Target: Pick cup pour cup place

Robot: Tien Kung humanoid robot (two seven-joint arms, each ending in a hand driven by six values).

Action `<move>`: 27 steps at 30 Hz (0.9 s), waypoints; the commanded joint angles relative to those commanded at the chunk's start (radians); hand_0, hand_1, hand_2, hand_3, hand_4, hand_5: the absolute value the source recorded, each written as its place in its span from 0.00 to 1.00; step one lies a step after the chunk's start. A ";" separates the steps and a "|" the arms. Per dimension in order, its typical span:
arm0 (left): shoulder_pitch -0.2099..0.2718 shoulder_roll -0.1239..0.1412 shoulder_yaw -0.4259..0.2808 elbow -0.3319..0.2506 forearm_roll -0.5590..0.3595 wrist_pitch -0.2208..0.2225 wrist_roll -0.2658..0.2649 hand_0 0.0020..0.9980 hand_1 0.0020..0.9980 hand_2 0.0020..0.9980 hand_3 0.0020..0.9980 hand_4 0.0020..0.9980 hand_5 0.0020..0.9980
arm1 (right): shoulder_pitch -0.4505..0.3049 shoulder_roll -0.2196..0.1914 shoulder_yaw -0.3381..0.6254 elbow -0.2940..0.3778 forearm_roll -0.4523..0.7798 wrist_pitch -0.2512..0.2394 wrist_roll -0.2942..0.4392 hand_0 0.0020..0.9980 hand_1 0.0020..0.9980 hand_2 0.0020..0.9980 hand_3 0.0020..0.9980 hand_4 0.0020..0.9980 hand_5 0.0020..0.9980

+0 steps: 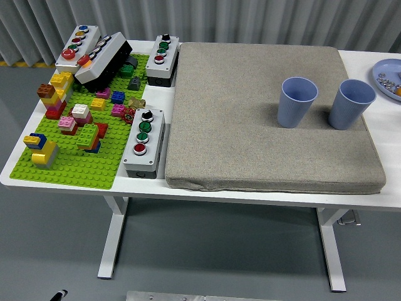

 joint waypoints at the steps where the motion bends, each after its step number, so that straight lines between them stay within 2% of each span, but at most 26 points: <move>1: -0.001 -0.001 0.000 0.000 0.000 0.000 -0.001 0.84 0.83 0.90 0.80 0.65 1.00 | -0.006 0.002 0.007 -0.010 -0.005 0.031 -0.006 0.86 0.83 0.89 0.92 0.89 0.42; 3: -0.003 -0.002 0.000 0.000 -0.001 0.000 -0.002 0.84 0.83 0.90 0.80 0.65 1.00 | -0.015 0.003 0.019 -0.021 -0.015 0.074 -0.011 0.86 0.83 0.89 0.92 0.89 0.42; 5: -0.004 -0.002 0.000 0.000 0.000 0.001 -0.002 0.84 0.83 0.90 0.80 0.65 1.00 | -0.019 0.002 0.028 -0.026 -0.024 0.090 -0.014 0.86 0.83 0.89 0.92 0.89 0.42; 6: -0.005 -0.003 0.000 0.000 0.001 0.000 -0.002 0.84 0.83 0.90 0.80 0.65 1.00 | -0.021 0.000 0.032 -0.027 -0.030 0.096 -0.016 0.90 0.89 1.00 1.00 0.90 0.26; 18: -0.005 -0.006 -0.001 0.000 0.006 0.000 -0.002 0.84 0.82 0.90 0.80 0.65 1.00 | -0.066 -0.004 0.047 -0.025 -0.038 0.136 -0.044 0.90 0.90 1.00 1.00 0.90 0.25; 27: -0.009 -0.008 0.009 0.000 0.002 -0.001 -0.004 0.84 0.82 0.90 0.80 0.65 1.00 | -0.081 0.003 0.027 -0.050 -0.017 0.133 -0.035 0.91 0.90 1.00 1.00 0.90 0.26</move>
